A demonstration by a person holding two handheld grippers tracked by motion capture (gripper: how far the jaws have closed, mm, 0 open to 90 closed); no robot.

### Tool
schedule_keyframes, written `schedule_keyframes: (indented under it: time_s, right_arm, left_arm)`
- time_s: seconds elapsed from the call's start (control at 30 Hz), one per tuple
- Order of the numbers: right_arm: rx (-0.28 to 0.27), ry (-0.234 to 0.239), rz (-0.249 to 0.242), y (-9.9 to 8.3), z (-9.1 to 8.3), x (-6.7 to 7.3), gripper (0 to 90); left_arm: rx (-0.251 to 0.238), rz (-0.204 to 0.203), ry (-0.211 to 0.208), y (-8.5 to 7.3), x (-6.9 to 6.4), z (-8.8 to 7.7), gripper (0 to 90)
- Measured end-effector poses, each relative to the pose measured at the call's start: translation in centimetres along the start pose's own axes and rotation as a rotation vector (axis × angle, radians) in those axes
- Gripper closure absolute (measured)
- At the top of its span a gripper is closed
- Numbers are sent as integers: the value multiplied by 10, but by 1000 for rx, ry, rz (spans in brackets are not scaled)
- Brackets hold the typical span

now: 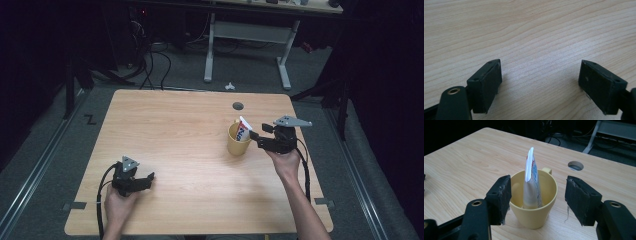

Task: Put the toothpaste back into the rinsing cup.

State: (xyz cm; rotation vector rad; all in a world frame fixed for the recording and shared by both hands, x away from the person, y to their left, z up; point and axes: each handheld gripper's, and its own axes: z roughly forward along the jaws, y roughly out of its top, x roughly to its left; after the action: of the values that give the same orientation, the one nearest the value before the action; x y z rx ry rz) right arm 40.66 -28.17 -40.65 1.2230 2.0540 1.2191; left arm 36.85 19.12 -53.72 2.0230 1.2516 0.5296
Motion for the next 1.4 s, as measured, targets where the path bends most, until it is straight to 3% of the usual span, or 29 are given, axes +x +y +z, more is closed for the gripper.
schedule_keyframes:
  time_s: [0.4,1.4]
  right_arm:
    - [-37,-4,16,-5,-14,-5,391]
    - [-60,-22,43,-22,-42,-13,404]
  left_arm:
    - [0,0,0,0,0,0,193]
    - [0,0,0,0,0,0,193]
